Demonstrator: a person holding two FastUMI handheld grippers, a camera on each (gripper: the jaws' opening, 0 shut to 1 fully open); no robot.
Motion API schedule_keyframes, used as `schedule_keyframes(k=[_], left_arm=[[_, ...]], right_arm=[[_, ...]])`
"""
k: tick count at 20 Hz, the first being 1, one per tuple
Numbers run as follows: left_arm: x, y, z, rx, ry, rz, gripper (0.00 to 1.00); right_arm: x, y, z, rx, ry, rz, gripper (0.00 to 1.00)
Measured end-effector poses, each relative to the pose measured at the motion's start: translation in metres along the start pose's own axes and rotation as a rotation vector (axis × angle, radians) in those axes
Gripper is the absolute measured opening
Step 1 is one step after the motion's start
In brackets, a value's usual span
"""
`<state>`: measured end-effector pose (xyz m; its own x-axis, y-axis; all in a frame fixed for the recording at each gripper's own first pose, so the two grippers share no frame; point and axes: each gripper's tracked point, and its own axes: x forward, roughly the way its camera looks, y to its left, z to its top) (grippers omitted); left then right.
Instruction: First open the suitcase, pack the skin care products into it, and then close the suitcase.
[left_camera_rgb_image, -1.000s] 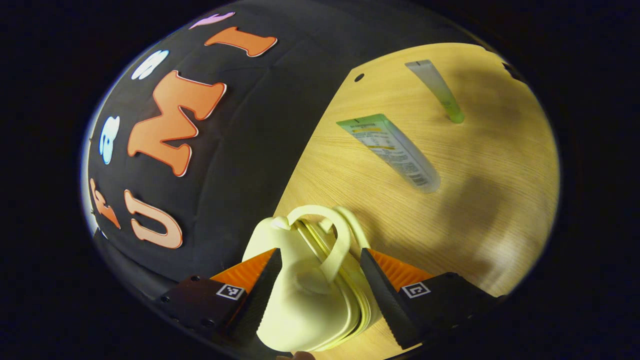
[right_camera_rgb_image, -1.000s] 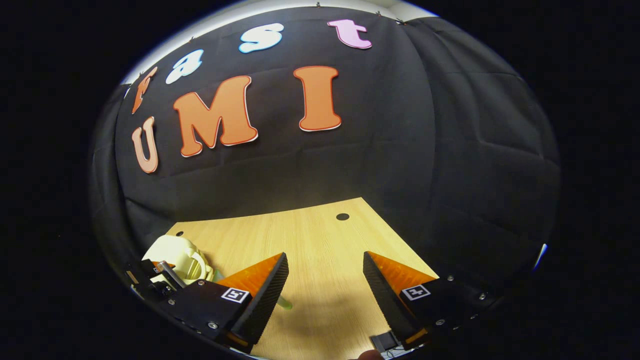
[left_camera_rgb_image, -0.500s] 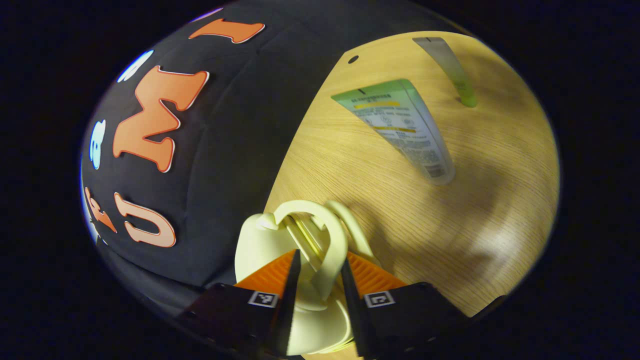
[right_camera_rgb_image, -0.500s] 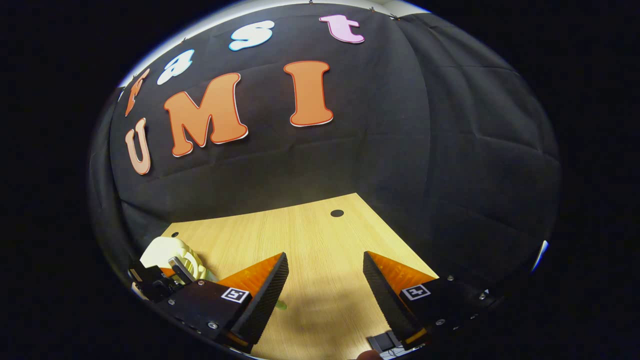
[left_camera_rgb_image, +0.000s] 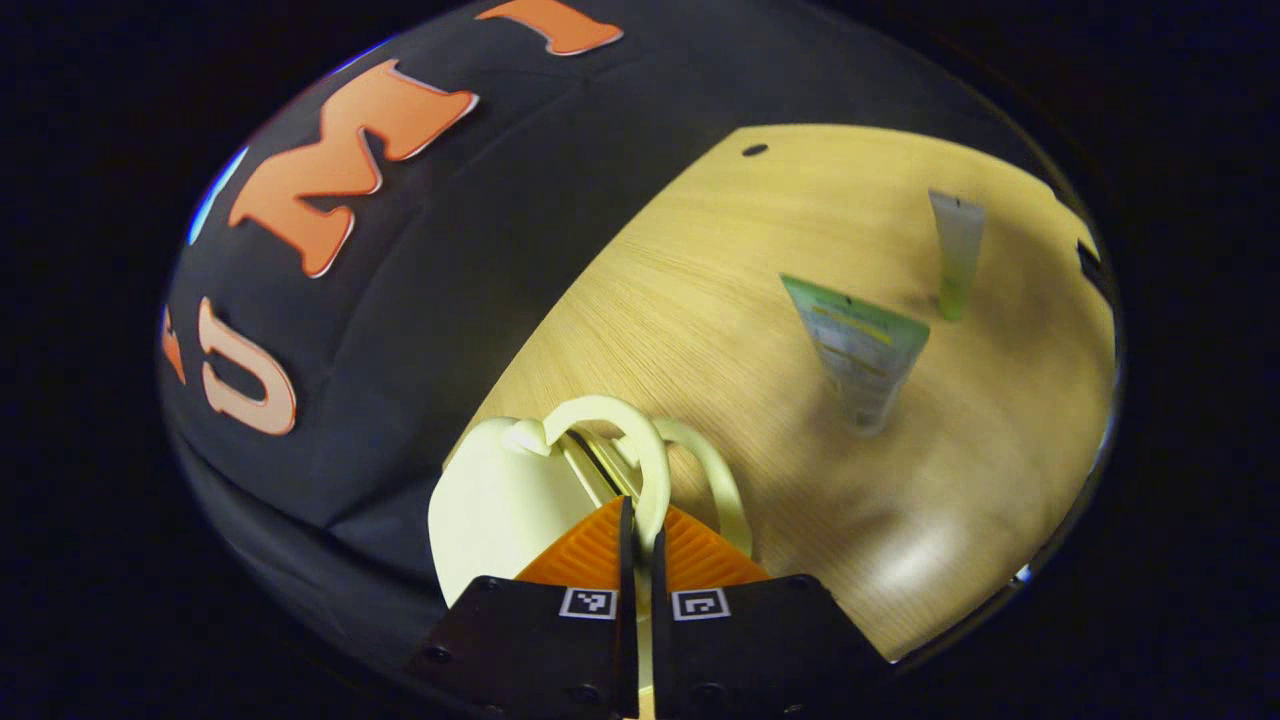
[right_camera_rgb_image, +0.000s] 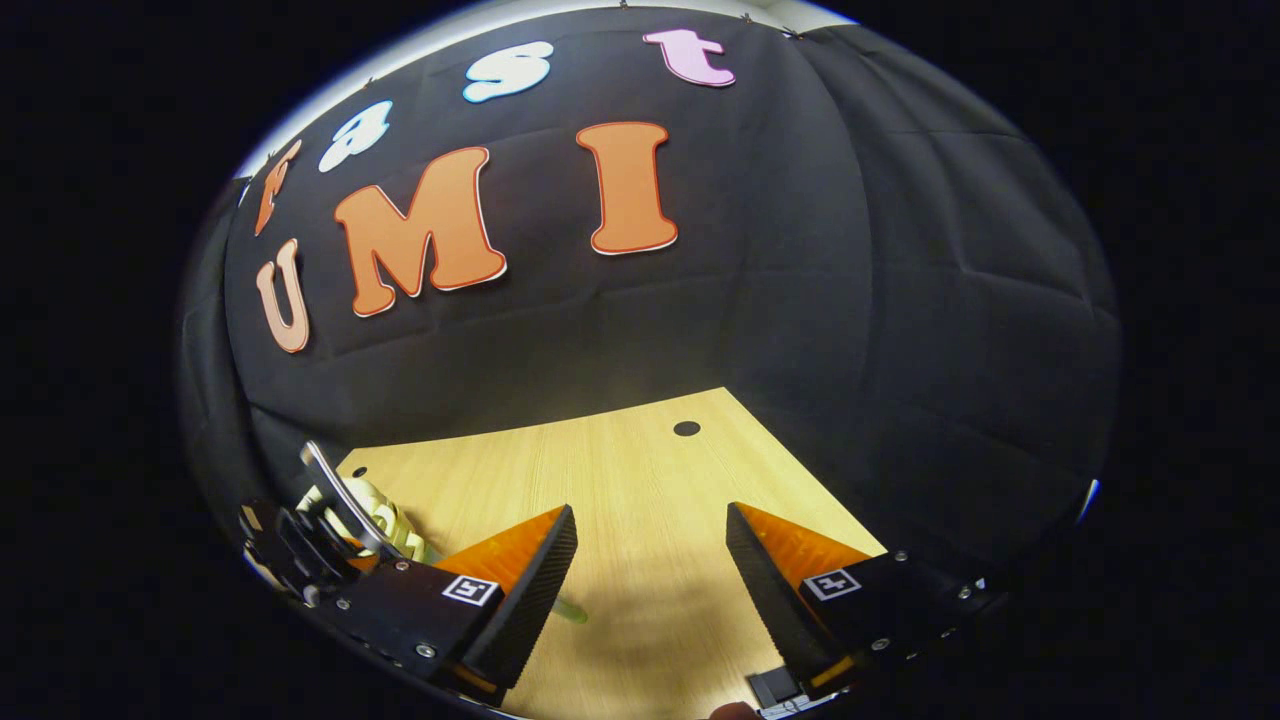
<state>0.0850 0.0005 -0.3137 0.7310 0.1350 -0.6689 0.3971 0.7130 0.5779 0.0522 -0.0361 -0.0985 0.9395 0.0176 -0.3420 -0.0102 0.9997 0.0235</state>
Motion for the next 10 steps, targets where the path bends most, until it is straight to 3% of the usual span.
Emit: schedule_keyframes(k=[6, 10], left_arm=[[-0.061, 0.071, 0.026, -0.363, -0.162, -0.081, 0.05], [-0.072, 0.141, 0.003, -0.667, -0.237, -0.085, 0.05]], right_arm=[[-0.007, 0.050, 0.011, 0.011, -0.034, 0.036, 0.95], [-0.017, 0.091, 0.020, 0.028, -0.057, 0.070, 0.95]])
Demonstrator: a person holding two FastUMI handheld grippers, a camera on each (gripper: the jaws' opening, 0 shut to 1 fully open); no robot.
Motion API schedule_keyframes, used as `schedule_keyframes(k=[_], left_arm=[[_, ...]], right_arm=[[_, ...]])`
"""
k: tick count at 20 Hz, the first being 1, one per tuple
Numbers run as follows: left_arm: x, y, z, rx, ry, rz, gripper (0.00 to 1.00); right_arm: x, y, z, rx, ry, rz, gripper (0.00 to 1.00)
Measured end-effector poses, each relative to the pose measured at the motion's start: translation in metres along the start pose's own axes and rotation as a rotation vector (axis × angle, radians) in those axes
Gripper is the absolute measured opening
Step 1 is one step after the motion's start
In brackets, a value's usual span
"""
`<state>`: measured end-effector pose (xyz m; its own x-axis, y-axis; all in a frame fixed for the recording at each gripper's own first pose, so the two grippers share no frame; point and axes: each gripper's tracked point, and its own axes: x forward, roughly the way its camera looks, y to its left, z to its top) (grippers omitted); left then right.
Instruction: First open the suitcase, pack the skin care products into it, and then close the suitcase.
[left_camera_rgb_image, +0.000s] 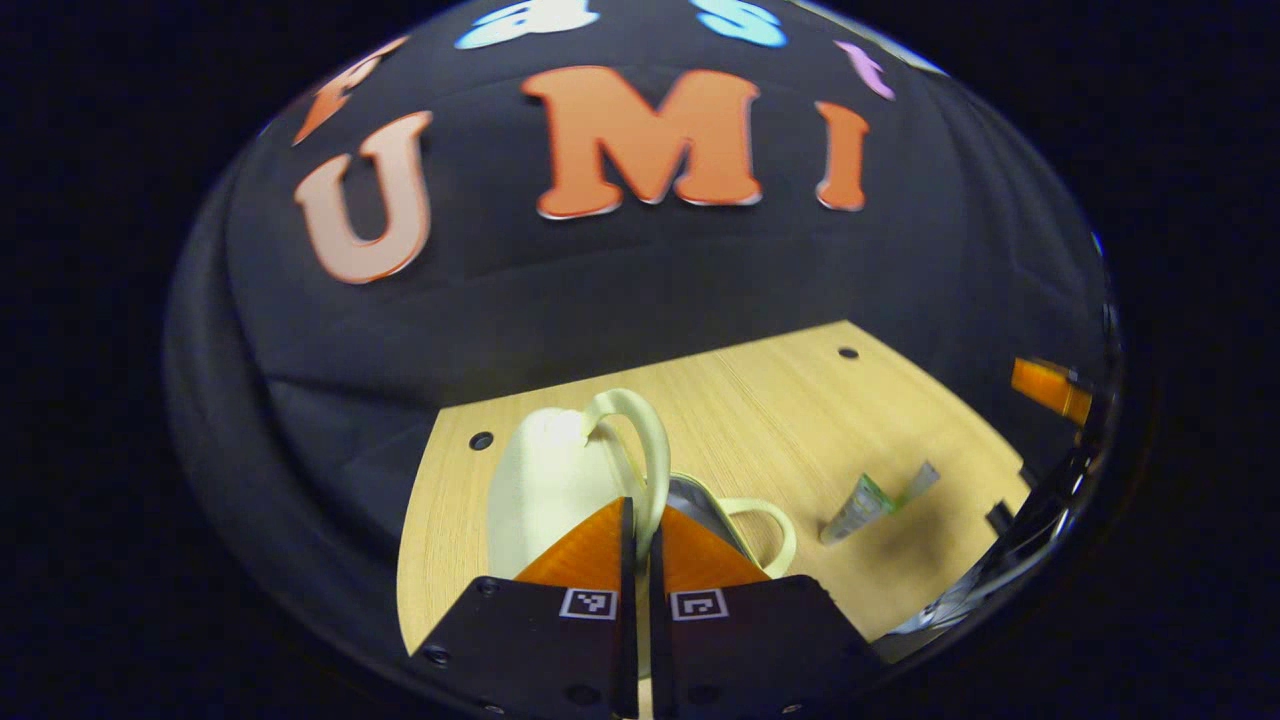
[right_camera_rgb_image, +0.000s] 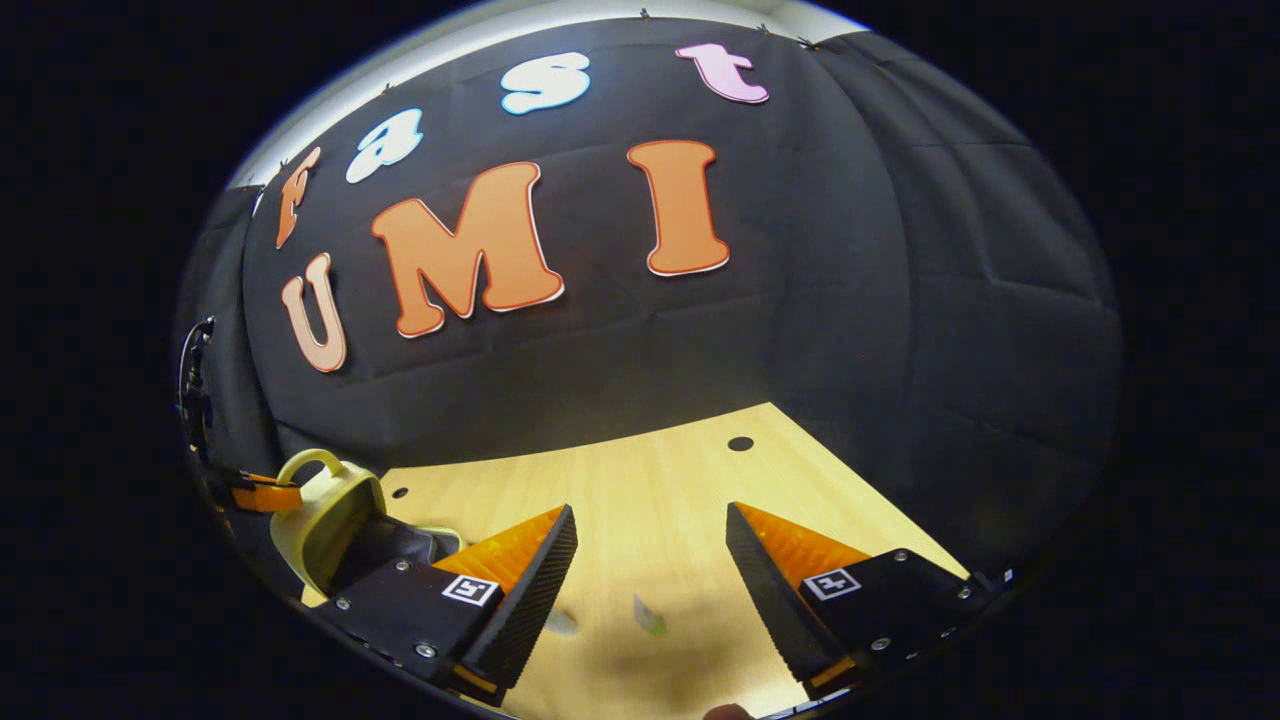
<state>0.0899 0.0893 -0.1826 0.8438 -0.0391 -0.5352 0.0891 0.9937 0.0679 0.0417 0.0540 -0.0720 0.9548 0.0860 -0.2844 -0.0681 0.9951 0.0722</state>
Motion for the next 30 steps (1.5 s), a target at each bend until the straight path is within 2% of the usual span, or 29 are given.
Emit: schedule_keyframes(k=[3, 6, 7, 8, 11, 14, 19, 25, 26, 27, 28, 29, 30], left_arm=[[-0.002, 0.059, 0.012, -0.146, -0.040, 0.049, 0.05], [-0.002, 0.104, -0.006, -0.324, -0.037, 0.018, 0.05], [-0.007, 0.138, -0.010, -0.362, -0.038, 0.027, 0.05], [0.010, 0.160, -0.022, -0.373, -0.027, 0.055, 0.03], [0.008, 0.220, -0.073, -0.354, 0.046, 0.133, 0.05], [0.026, 0.250, -0.113, -0.369, 0.106, 0.156, 0.03], [0.071, 0.279, -0.169, -0.380, 0.179, 0.168, 0.04], [0.108, 0.300, -0.230, -0.390, 0.291, 0.213, 0.05], [0.111, 0.298, -0.239, -0.377, 0.315, 0.226, 0.11], [0.113, 0.299, -0.246, -0.353, 0.336, 0.249, 0.10], [0.111, 0.304, -0.250, -0.331, 0.349, 0.266, 0.26], [0.109, 0.305, -0.246, -0.316, 0.337, 0.277, 0.27], [0.108, 0.311, -0.241, -0.281, 0.318, 0.305, 0.35]], right_arm=[[-0.006, 0.030, 0.001, 0.024, 0.000, 0.019, 0.95], [-0.016, 0.074, 0.003, 0.124, 0.026, 0.098, 0.95], [-0.018, 0.086, 0.002, 0.145, 0.029, 0.114, 0.95], [-0.019, 0.094, 0.004, 0.152, 0.027, 0.117, 0.95], [-0.023, 0.108, 0.008, 0.135, 0.021, 0.117, 0.95], [-0.025, 0.116, 0.003, 0.114, 0.035, 0.105, 0.95], [-0.030, 0.126, -0.012, 0.086, 0.079, 0.096, 0.95], [-0.030, 0.112, -0.016, 0.058, 0.089, 0.047, 0.95], [-0.030, 0.108, -0.016, 0.056, 0.087, 0.041, 0.95], [-0.030, 0.104, -0.016, 0.054, 0.084, 0.032, 0.95], [-0.030, 0.099, -0.016, 0.047, 0.082, 0.023, 0.95], [-0.031, 0.095, -0.018, 0.039, 0.084, 0.015, 0.95], [-0.031, 0.090, -0.020, 0.031, 0.089, 0.009, 0.95]])
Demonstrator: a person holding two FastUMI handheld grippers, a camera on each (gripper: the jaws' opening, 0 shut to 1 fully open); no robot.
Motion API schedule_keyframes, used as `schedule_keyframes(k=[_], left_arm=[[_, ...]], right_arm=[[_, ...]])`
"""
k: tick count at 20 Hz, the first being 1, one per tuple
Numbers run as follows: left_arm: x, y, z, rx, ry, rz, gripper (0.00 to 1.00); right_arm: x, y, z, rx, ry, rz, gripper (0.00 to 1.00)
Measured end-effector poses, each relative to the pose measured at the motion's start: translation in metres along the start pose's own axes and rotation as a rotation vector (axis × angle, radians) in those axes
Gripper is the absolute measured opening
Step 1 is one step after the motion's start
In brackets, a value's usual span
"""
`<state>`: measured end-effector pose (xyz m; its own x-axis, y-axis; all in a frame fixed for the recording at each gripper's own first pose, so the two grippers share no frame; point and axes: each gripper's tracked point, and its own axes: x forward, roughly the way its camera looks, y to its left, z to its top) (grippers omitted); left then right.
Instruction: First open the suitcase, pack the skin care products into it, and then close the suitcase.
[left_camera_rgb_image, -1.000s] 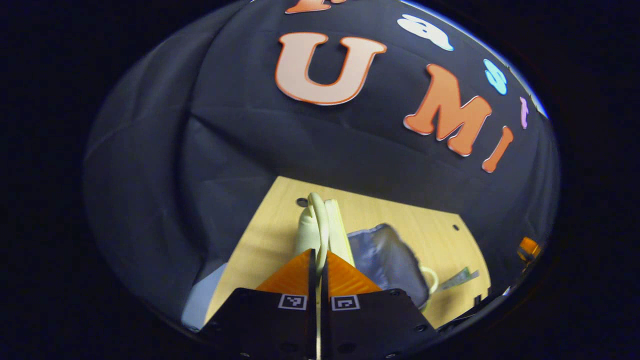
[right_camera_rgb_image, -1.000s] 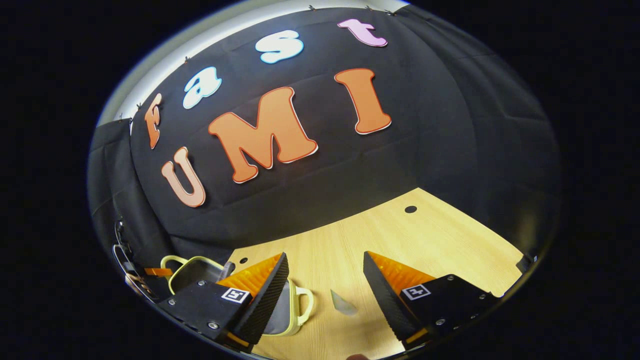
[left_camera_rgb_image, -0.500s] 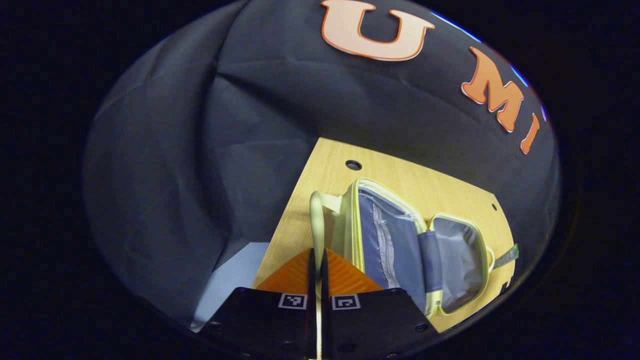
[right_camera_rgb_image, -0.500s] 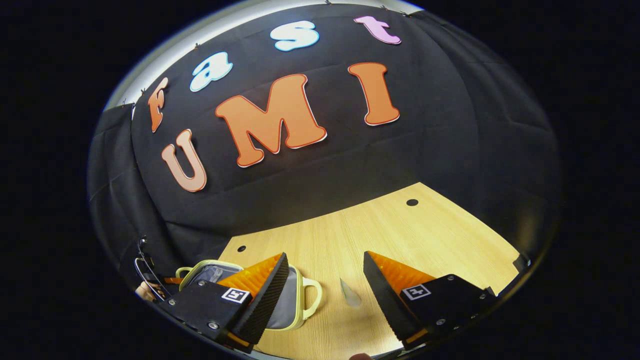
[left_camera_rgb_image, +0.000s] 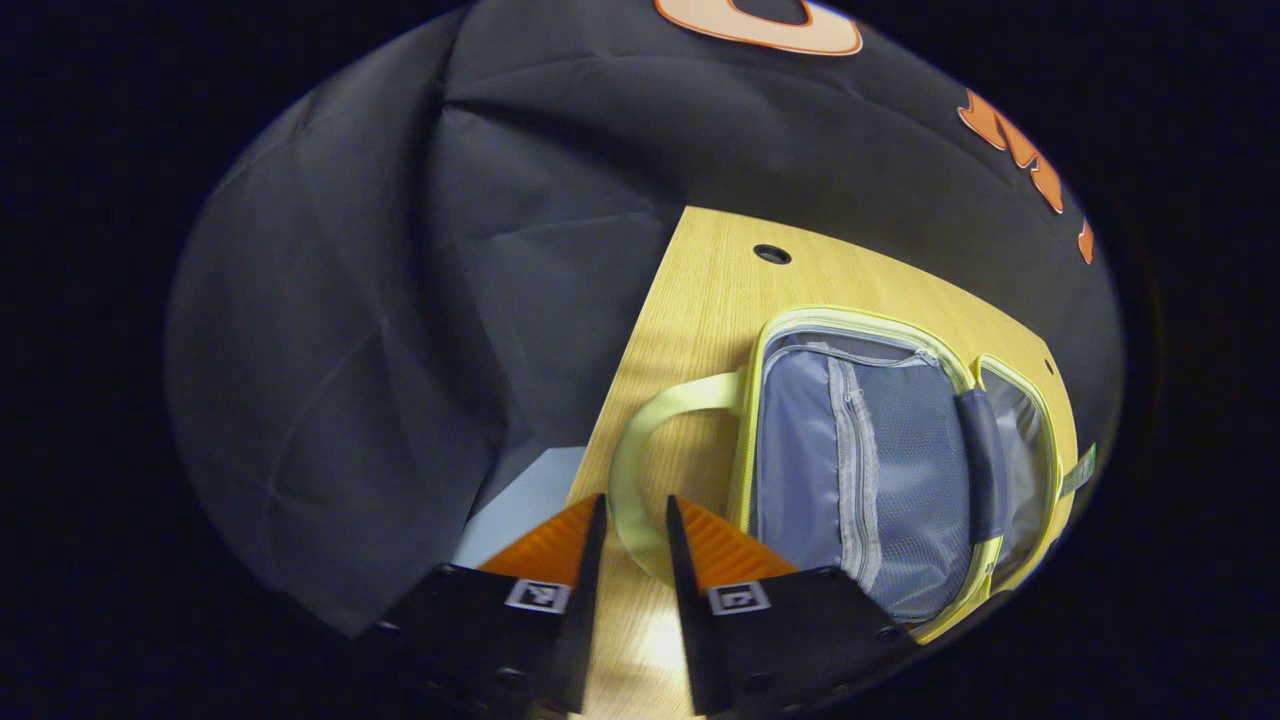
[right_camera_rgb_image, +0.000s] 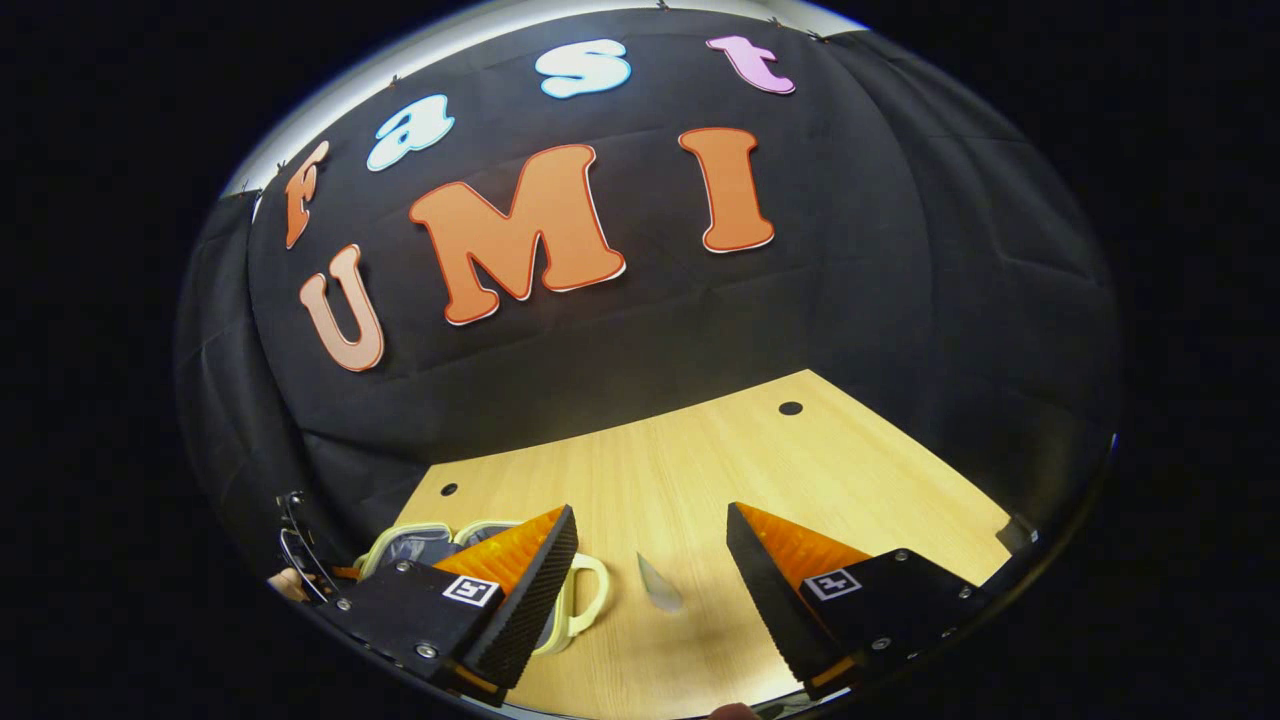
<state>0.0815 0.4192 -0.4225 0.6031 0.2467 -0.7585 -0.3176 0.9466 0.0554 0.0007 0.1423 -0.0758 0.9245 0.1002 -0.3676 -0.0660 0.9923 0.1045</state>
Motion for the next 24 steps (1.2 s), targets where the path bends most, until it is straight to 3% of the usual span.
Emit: schedule_keyframes(k=[1, 4, 9, 12, 13, 16, 21, 24], left_arm=[[-0.005, 0.002, 0.007, 0.025, -0.028, 0.030, 0.44], [-0.037, -0.010, 0.040, 0.088, -0.140, 0.067, 1.00], [-0.139, -0.079, 0.106, 0.125, -0.377, 0.060, 0.99], [-0.215, -0.152, 0.139, 0.120, -0.521, -0.011, 0.99], [-0.237, -0.177, 0.146, 0.122, -0.555, -0.037, 0.99], [-0.293, -0.251, 0.159, 0.113, -0.654, -0.089, 0.99], [-0.336, -0.360, 0.151, 0.138, -0.723, -0.159, 1.00], [-0.340, -0.439, 0.131, 0.135, -0.713, -0.248, 1.00]], right_arm=[[-0.001, -0.004, -0.001, -0.007, 0.001, -0.004, 0.95], [-0.001, -0.016, -0.001, -0.032, -0.006, -0.012, 0.95], [0.002, -0.034, 0.012, -0.083, -0.054, -0.008, 0.95], [0.011, -0.047, 0.022, -0.129, -0.095, -0.013, 1.00], [0.014, -0.050, 0.023, -0.144, -0.100, -0.014, 0.95], [0.023, -0.059, 0.025, -0.179, -0.110, -0.003, 0.95], [0.034, -0.074, 0.018, -0.200, -0.094, 0.035, 0.95], [0.040, -0.085, 0.007, -0.195, -0.057, 0.070, 0.96]])
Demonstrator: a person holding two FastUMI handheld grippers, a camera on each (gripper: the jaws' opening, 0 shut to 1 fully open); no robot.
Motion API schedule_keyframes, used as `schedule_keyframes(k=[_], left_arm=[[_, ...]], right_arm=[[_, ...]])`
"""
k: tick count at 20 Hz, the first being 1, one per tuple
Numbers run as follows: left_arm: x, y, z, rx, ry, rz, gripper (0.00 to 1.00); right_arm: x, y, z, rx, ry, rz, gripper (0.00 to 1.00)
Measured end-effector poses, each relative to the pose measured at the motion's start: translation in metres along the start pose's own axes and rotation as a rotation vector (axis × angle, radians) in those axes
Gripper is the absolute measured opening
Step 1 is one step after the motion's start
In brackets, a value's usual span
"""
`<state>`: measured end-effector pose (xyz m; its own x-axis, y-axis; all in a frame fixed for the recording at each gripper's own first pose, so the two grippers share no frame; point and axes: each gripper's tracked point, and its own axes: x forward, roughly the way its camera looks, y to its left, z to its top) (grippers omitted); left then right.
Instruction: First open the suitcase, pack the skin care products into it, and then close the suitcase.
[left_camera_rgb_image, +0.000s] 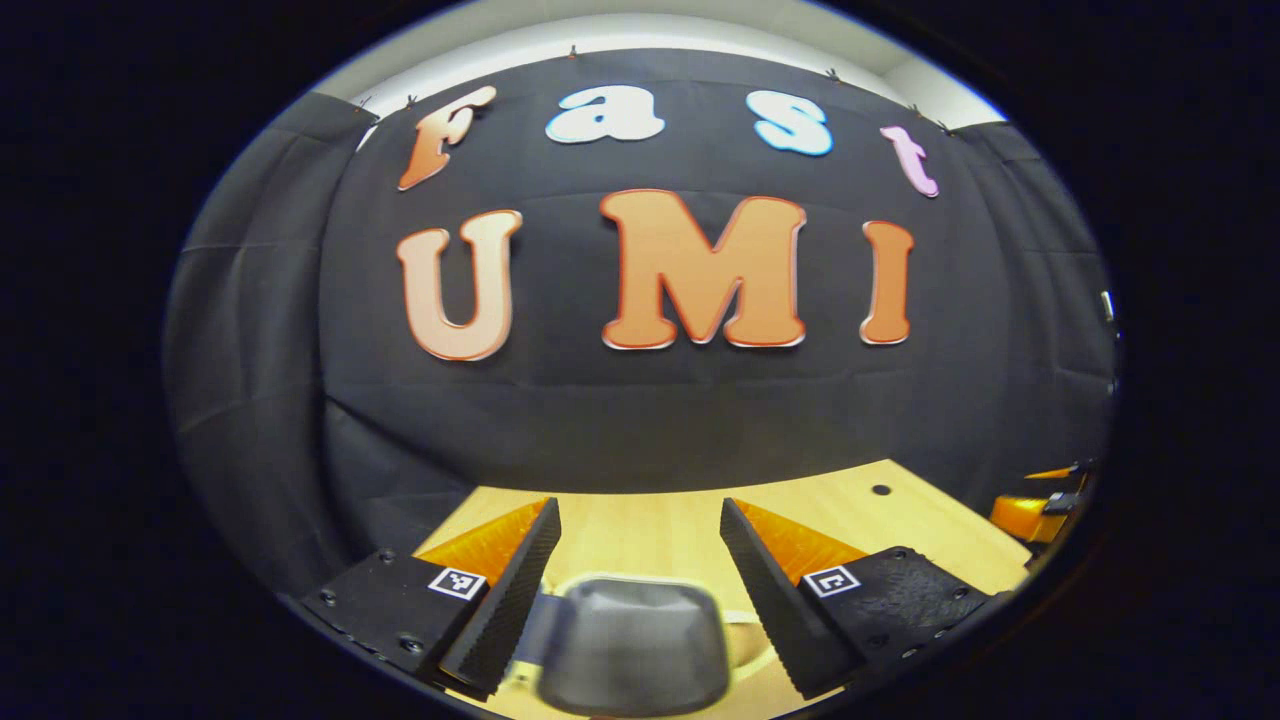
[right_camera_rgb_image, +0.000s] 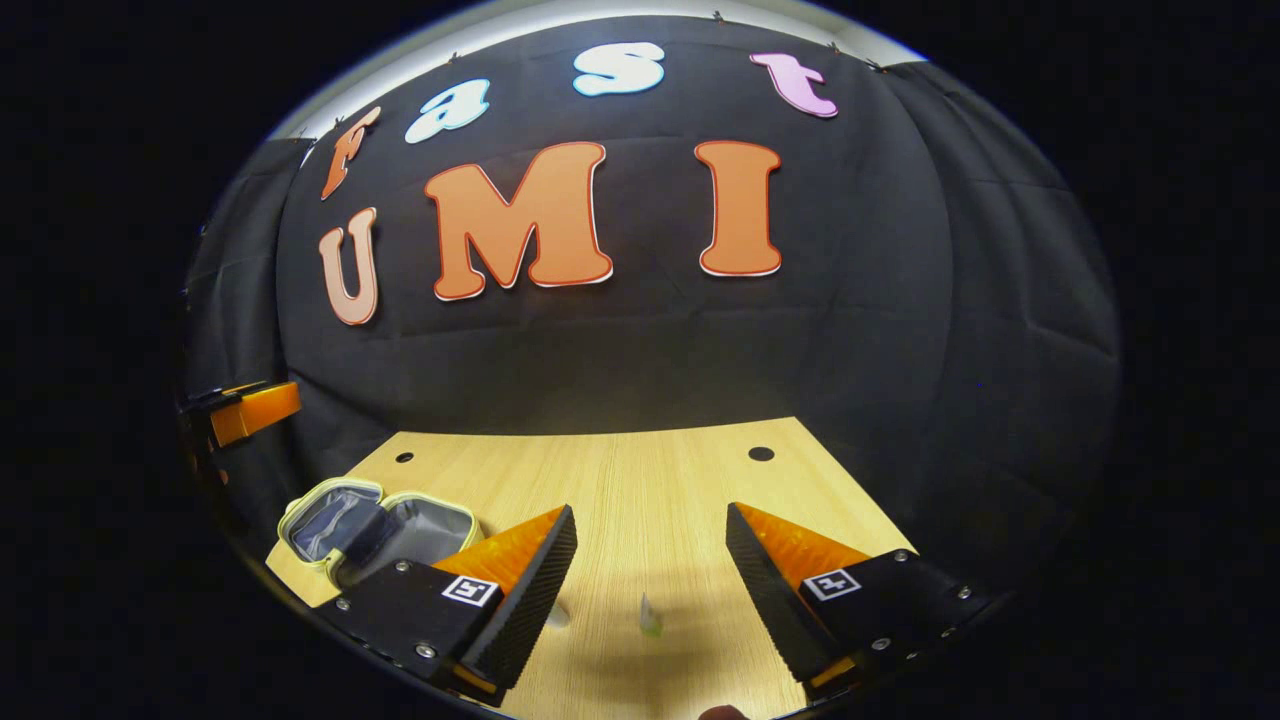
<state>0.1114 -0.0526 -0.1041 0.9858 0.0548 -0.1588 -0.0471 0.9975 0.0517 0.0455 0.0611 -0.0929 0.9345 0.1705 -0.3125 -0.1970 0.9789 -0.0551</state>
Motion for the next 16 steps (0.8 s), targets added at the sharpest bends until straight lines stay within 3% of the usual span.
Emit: schedule_keyframes(k=[3, 7, 16], left_arm=[[0.009, -0.078, -0.019, -0.031, 0.021, -0.084, 0.99], [0.027, -0.148, -0.070, 0.020, 0.081, -0.112, 0.99], [0.067, -0.209, -0.224, 0.059, 0.301, -0.094, 0.99]], right_arm=[[0.003, -0.017, -0.011, -0.008, 0.028, 0.022, 0.95], [0.007, -0.047, -0.020, -0.018, 0.049, 0.033, 0.95], [0.022, -0.104, -0.061, -0.032, 0.136, 0.022, 0.95]])
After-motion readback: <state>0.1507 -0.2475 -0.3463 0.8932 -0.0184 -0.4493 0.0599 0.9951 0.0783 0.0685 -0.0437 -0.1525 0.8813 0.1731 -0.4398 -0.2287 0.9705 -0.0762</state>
